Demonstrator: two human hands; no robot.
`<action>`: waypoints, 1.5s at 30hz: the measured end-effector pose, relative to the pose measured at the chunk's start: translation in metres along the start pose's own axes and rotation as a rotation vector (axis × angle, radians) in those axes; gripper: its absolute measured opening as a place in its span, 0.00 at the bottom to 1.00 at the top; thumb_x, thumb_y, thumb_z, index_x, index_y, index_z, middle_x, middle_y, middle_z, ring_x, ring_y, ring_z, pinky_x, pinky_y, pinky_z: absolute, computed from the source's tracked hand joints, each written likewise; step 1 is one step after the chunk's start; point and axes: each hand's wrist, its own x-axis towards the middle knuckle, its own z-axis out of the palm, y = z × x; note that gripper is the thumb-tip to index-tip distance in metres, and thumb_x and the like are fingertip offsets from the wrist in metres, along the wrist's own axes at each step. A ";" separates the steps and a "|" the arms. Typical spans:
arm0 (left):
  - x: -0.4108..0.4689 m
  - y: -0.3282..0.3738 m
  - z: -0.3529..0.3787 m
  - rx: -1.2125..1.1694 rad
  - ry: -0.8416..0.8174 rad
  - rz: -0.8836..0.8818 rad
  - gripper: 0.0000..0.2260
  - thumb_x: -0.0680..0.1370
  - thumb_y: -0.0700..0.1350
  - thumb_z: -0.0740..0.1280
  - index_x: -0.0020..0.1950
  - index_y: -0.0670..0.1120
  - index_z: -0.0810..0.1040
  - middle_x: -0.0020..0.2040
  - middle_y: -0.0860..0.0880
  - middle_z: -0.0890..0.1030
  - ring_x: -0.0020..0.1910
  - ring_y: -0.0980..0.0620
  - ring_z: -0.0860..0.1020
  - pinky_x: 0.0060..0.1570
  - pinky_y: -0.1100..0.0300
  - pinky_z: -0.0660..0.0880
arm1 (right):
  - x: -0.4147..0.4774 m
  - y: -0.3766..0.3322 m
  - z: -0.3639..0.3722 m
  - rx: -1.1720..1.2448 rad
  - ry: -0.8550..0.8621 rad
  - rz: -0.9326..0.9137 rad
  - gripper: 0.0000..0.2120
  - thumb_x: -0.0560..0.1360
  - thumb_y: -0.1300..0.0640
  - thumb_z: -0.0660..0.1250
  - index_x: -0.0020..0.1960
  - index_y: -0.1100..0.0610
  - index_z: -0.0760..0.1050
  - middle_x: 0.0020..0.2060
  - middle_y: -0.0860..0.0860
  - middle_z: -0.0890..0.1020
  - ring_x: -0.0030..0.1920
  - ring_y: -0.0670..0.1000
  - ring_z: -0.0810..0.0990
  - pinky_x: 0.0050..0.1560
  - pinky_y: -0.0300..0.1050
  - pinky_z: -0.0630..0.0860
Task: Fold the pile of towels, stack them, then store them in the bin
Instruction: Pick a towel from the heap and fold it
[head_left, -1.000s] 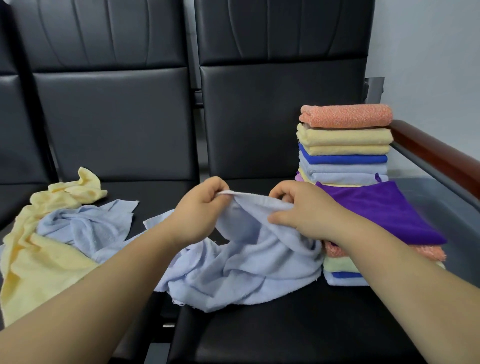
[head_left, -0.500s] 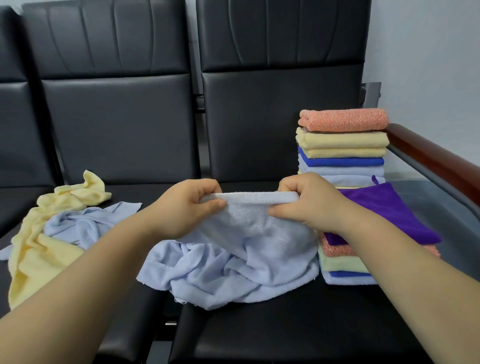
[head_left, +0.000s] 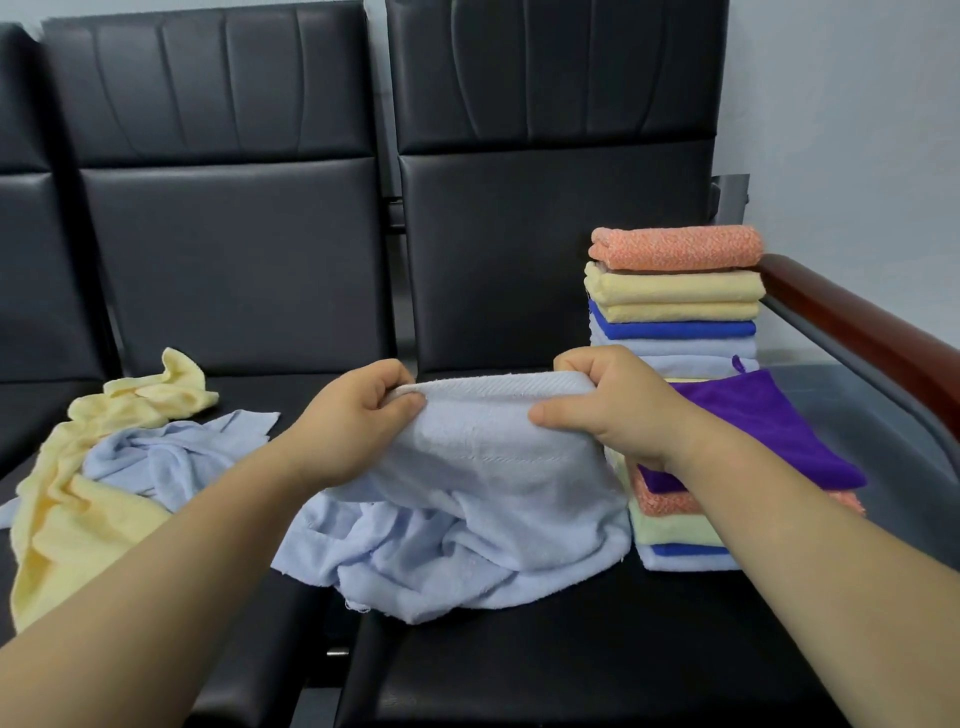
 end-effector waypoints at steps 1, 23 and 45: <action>0.000 -0.001 -0.002 0.034 0.019 -0.001 0.10 0.81 0.50 0.67 0.42 0.48 0.75 0.36 0.50 0.78 0.36 0.54 0.73 0.39 0.57 0.71 | -0.001 0.000 -0.001 -0.071 -0.009 0.002 0.26 0.70 0.60 0.80 0.28 0.50 0.63 0.28 0.44 0.66 0.31 0.45 0.65 0.35 0.44 0.64; -0.007 0.009 -0.015 -0.520 -0.162 -0.050 0.05 0.75 0.53 0.70 0.42 0.53 0.78 0.38 0.55 0.79 0.39 0.55 0.76 0.40 0.57 0.72 | -0.012 -0.001 0.017 -0.515 -0.315 0.235 0.18 0.70 0.52 0.79 0.36 0.54 0.69 0.31 0.47 0.70 0.33 0.47 0.69 0.34 0.44 0.67; -0.010 -0.003 -0.008 -0.030 -0.491 -0.086 0.10 0.73 0.49 0.79 0.41 0.47 0.80 0.37 0.55 0.83 0.38 0.55 0.80 0.43 0.56 0.78 | -0.006 0.011 0.009 0.178 -0.215 0.329 0.12 0.72 0.55 0.79 0.53 0.58 0.85 0.52 0.60 0.87 0.55 0.67 0.84 0.53 0.55 0.76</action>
